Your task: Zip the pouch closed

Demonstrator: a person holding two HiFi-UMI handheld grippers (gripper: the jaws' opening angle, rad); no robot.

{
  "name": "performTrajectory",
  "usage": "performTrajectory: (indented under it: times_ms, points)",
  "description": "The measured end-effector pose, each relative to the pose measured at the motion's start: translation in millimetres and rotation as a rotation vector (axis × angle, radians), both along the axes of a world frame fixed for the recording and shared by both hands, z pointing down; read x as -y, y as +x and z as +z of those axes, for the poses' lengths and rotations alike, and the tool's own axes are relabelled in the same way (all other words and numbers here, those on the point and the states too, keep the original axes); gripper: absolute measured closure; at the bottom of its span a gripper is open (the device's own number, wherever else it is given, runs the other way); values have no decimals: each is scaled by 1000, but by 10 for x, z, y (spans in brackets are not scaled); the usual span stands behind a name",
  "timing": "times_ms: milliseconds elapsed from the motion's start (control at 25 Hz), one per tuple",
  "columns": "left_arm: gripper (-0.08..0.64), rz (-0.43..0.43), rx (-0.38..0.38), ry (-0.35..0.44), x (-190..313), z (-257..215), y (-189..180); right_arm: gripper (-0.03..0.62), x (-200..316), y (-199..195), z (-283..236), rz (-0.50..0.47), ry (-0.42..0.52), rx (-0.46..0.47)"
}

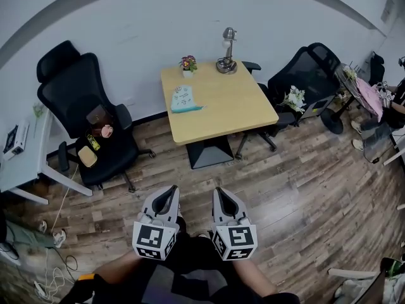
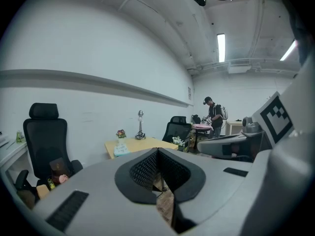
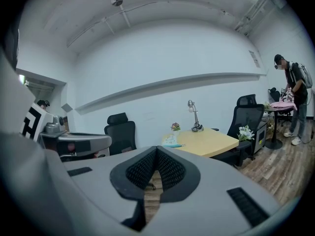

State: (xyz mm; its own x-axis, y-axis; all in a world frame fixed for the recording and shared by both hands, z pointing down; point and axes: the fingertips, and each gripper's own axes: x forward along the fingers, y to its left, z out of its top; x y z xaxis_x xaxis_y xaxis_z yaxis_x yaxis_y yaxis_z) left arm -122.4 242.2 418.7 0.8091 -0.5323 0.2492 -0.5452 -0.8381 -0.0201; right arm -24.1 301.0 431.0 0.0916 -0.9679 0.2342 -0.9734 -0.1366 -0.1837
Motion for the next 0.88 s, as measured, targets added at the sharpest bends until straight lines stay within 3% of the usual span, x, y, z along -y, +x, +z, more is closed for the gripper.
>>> performTrajectory:
  times_ms: [320, 720, 880]
  points:
    - [551, 35, -3, -12, 388, -6, 254, 577, 391, 202, 36, 21, -28, 7]
    - [551, 9, 31, -47, 1194, 278, 272, 577, 1251, 288, 277, 0, -84, 18]
    - [551, 54, 16, -46, 1555, 174, 447, 577, 1621, 367, 182, 18, -91, 4]
